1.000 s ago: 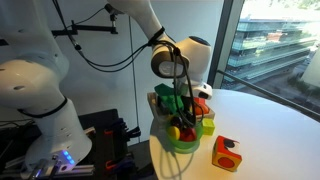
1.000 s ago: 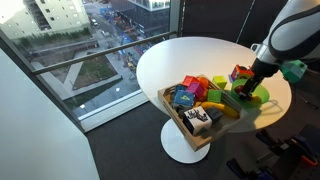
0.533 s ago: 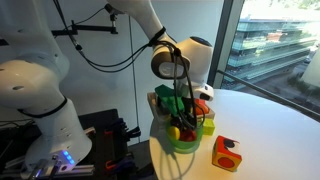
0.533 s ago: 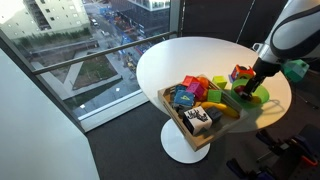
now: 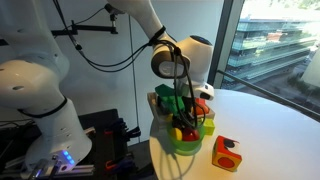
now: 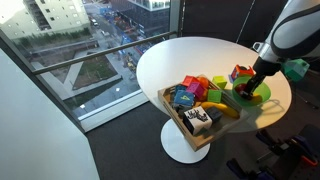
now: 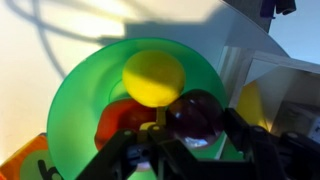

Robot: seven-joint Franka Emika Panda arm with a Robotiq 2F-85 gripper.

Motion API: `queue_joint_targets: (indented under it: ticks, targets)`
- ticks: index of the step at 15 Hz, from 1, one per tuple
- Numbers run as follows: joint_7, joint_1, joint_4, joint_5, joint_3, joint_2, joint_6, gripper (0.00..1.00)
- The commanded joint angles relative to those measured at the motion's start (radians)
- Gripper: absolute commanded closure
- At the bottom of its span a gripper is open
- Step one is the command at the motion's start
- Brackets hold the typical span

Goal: Put the plum plush toy on the table

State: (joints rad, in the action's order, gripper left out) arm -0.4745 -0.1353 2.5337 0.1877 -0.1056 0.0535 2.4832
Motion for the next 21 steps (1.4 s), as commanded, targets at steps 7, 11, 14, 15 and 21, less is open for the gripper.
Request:
queue_joint_targets:
  ticks: [7, 11, 14, 15, 21]
  targets:
    - [-0.043, -0.008, 0.006, 0.031, -0.007, -0.063, -0.033, 0.65]
    - [-0.032, -0.005, 0.008, 0.017, -0.018, -0.098, -0.045, 0.65]
    - [-0.014, -0.005, 0.004, -0.001, -0.03, -0.114, -0.049, 0.65]
    - [-0.005, -0.007, -0.003, -0.008, -0.036, -0.113, -0.052, 0.65]
    - [0.043, -0.014, -0.039, -0.047, -0.067, -0.106, -0.053, 0.65]
